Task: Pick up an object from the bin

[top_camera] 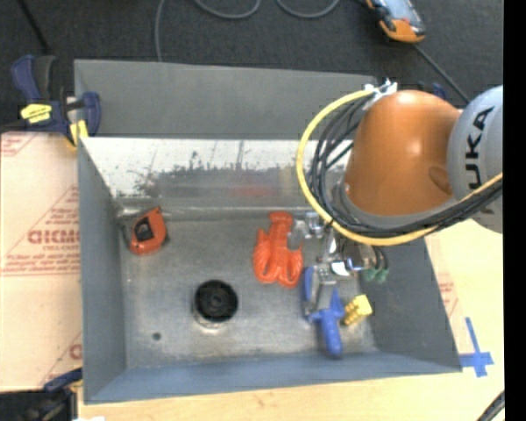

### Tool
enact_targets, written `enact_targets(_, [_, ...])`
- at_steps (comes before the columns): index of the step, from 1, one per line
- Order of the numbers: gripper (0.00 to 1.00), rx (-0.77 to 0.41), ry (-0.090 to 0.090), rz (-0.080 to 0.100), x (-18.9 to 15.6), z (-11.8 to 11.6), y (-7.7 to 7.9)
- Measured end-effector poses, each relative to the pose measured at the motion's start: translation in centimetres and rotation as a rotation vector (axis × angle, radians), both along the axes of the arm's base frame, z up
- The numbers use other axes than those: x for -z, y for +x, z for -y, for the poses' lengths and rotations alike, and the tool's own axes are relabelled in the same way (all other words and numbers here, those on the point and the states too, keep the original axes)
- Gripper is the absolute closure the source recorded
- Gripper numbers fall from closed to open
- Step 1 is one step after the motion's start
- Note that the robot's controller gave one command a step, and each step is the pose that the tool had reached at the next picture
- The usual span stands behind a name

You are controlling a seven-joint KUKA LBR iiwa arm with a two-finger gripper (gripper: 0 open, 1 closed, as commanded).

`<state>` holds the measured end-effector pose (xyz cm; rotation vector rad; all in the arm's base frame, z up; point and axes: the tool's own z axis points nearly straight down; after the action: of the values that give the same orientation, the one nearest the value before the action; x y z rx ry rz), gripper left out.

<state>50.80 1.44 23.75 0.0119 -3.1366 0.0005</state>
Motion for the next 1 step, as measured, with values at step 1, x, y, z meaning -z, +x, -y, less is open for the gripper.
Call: enact_targets(1, [0.00, 0.000, 0.000, 0.007, -0.43, 0.00, 0.09])
